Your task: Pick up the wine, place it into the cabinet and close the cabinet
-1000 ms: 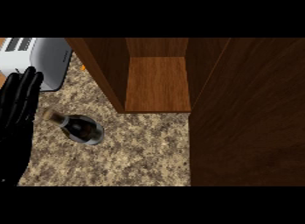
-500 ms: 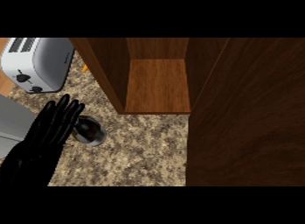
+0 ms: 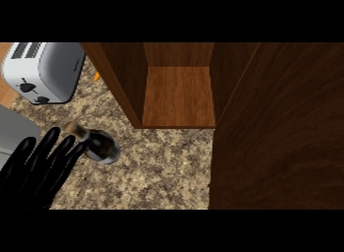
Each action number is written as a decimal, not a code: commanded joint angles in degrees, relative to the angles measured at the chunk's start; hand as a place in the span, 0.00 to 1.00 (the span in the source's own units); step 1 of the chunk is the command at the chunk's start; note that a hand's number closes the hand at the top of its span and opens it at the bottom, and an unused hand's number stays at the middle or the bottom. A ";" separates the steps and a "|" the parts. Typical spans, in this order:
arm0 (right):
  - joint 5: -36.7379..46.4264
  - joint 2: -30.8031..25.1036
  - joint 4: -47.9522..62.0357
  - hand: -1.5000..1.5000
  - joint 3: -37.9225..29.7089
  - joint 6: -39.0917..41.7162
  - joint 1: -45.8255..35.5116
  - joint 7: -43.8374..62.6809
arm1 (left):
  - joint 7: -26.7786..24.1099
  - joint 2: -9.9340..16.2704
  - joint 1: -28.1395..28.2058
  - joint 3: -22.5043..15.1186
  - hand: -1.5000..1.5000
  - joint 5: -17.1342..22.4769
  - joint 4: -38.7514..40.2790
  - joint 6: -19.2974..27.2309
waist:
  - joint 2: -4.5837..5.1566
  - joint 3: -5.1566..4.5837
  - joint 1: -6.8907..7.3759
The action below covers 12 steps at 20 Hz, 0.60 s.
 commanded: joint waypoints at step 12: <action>2.23 0.98 -6.16 0.00 2.04 -5.92 -10.96 16.52 | 7.70 -0.77 3.61 0.54 0.00 1.64 -11.04 6.05 | -0.02 -0.02 0.53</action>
